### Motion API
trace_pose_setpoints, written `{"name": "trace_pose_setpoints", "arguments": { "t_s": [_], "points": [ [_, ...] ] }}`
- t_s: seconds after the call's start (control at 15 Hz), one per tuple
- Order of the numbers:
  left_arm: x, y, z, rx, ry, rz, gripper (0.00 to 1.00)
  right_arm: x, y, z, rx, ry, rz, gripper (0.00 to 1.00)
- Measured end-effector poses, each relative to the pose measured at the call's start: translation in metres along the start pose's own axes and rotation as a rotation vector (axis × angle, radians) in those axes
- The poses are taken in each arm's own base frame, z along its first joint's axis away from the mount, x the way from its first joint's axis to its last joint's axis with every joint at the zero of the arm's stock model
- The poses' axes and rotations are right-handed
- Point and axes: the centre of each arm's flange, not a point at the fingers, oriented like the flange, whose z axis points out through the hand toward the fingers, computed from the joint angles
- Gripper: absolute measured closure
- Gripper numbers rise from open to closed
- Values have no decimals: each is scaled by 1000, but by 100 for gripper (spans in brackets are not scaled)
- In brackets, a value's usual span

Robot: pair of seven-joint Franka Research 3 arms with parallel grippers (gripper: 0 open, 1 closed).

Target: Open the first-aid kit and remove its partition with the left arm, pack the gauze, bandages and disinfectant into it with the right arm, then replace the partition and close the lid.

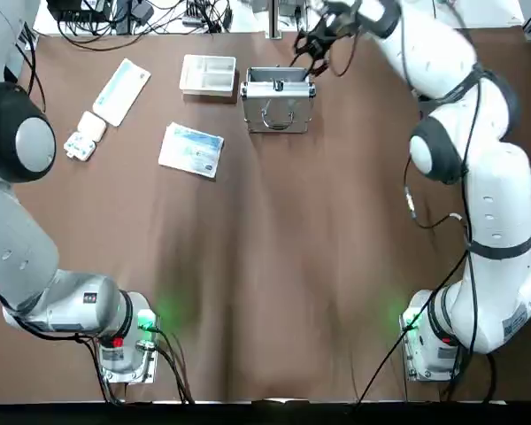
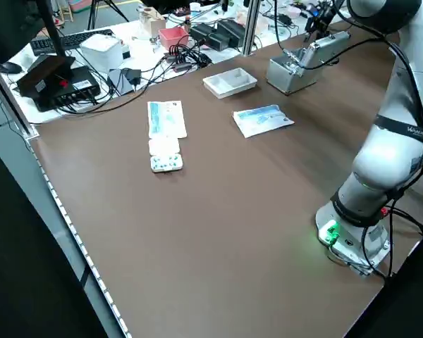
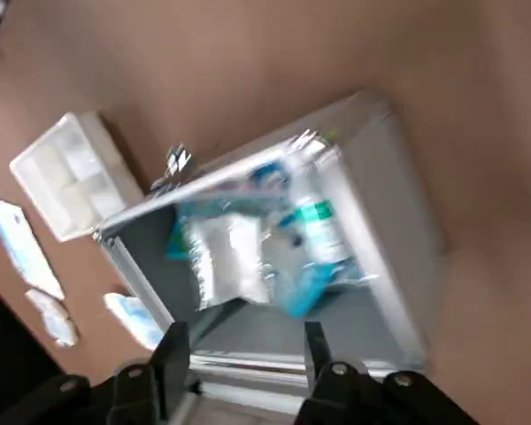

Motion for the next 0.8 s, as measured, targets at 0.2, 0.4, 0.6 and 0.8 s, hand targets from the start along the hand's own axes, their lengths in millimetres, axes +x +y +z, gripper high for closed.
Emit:
{"name": "trace_pose_setpoints", "arguments": {
  "t_s": [0.2, 0.4, 0.6, 0.8],
  "points": [
    [0, 0, 0, 0, 0, 0, 0, 32, 38, -78, -94, 40, -75, 39],
    [0, -1, 0, 0, 0, -2, 0, 84, 146, -162, -234, -29, -150, 39],
    [0, -1, 0, 0, 0, -2, 0, 124, 253, -222, -329, -38, -170, 39],
    [0, -1, 0, 0, 0, -2, 0, 143, 337, -261, -423, -60, -224, 39]
  ]
}}
